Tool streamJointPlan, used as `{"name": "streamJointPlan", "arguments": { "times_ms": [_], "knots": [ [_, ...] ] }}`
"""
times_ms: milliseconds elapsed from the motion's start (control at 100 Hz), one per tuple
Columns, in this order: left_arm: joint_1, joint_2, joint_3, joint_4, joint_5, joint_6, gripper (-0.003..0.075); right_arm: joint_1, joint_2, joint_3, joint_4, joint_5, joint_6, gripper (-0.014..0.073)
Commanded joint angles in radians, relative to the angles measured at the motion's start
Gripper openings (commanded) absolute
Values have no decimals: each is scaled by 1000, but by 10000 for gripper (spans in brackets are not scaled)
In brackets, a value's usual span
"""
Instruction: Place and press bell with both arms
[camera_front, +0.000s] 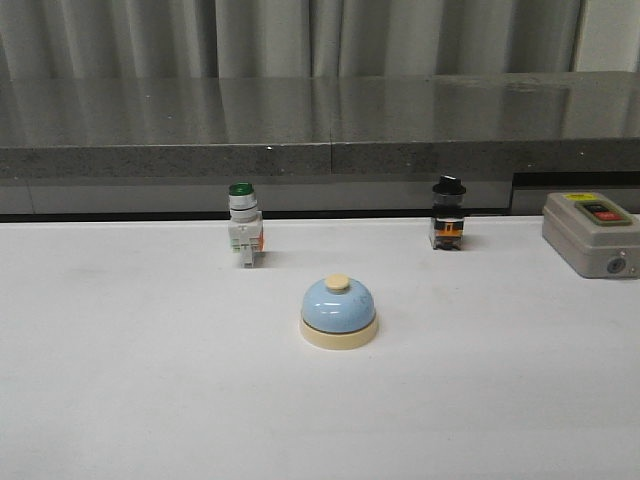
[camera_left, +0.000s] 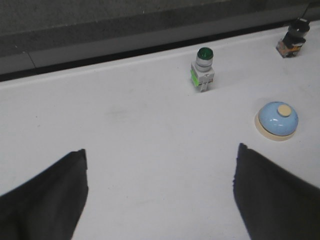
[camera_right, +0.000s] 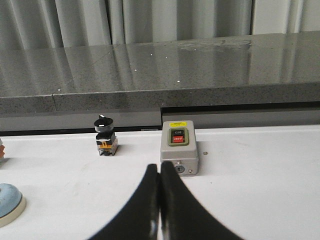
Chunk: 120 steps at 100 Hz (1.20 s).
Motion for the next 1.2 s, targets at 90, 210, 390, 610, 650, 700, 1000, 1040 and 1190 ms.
{"name": "streamJointPlan", "arguments": {
  "times_ms": [90,210,390,610,650,700,1000,1040,1190],
  "knots": [
    [2,-67,-22,-13,-67,-6,244,-5,-13,-18,1,-83,-9,-64],
    [2,-71,-22,-13,-67,-6,54,-5,-13,-18,1,-83,-9,-64],
    [2,-71,-22,-13,-68,-6,-21,-5,-13,-18,1,-83,-9,-64],
    [2,-71,-22,-13,-68,-6,-21,-5,-13,-18,1,-83,-9,-64],
    [2,-71,-22,-13,-68,-6,-21,-5,-13,-18,1,-83,-9,-64],
    [2,-71,-22,-13,-70,-6,-21,-5,-13,-18,1,-83,-9,-64],
    [2,-71,-22,-11,-109,-6,-21,-5,-13,-18,1,-83,-9,-64],
    [2,-69,-22,-11,-135,-6,-21,-5,-13,-18,1,-83,-9,-64],
    [2,-91,22,32,-291,-6,-21,-5,-13,-18,1,-83,-9,-64]
  ]
}}
